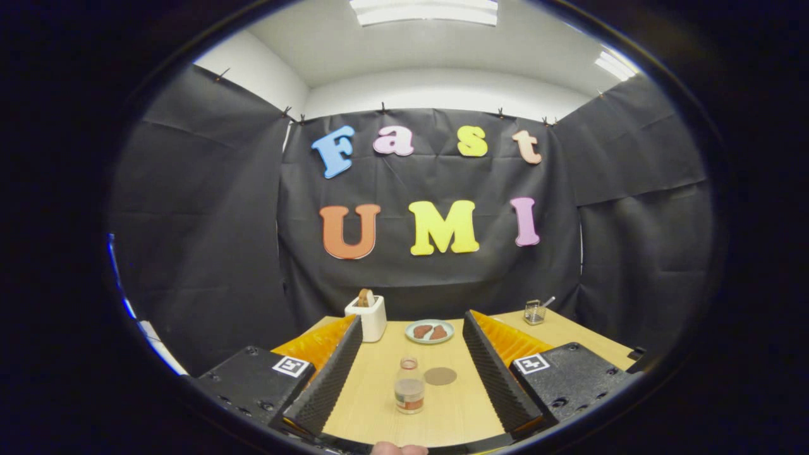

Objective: Take the bottle from table, then pour the juice into the cup, finally place the bottle on the coaster

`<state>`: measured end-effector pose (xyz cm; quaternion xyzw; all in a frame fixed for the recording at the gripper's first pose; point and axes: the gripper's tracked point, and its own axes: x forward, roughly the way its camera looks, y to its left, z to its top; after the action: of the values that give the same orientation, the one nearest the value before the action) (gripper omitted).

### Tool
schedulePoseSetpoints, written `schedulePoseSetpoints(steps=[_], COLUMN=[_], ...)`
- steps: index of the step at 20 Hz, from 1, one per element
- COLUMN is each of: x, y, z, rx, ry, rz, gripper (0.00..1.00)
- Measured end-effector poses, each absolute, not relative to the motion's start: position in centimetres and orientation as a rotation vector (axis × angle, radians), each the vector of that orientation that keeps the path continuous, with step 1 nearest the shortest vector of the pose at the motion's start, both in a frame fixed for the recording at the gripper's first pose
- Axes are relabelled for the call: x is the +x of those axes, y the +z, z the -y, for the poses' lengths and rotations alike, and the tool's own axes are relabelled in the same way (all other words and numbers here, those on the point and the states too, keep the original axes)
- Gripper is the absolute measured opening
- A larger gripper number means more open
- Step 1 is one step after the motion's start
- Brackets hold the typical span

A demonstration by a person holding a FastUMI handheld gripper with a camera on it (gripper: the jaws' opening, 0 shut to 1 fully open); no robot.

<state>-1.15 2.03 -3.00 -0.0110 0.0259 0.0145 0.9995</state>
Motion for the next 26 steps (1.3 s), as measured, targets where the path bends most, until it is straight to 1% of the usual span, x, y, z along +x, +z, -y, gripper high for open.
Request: schedulePoseSetpoints(steps=[8, 10, 17, 21, 26], x=[-1.0, -0.6, 1.2, 2.6, 4.8], y=[-7.3, -9.2, -16.1, -21.1, -27.2], z=[-2.0, -2.1, 0.3, -0.3, -0.1], rx=[-0.05, -0.039, 0.015, 0.02, -0.061], ry=[0.026, 0.043, 0.017, 0.075, 0.039], rz=[-0.082, -0.09, -0.129, -0.142, -0.201], gripper=[1.0, 1.0, 1.0, 1.0, 1.0])
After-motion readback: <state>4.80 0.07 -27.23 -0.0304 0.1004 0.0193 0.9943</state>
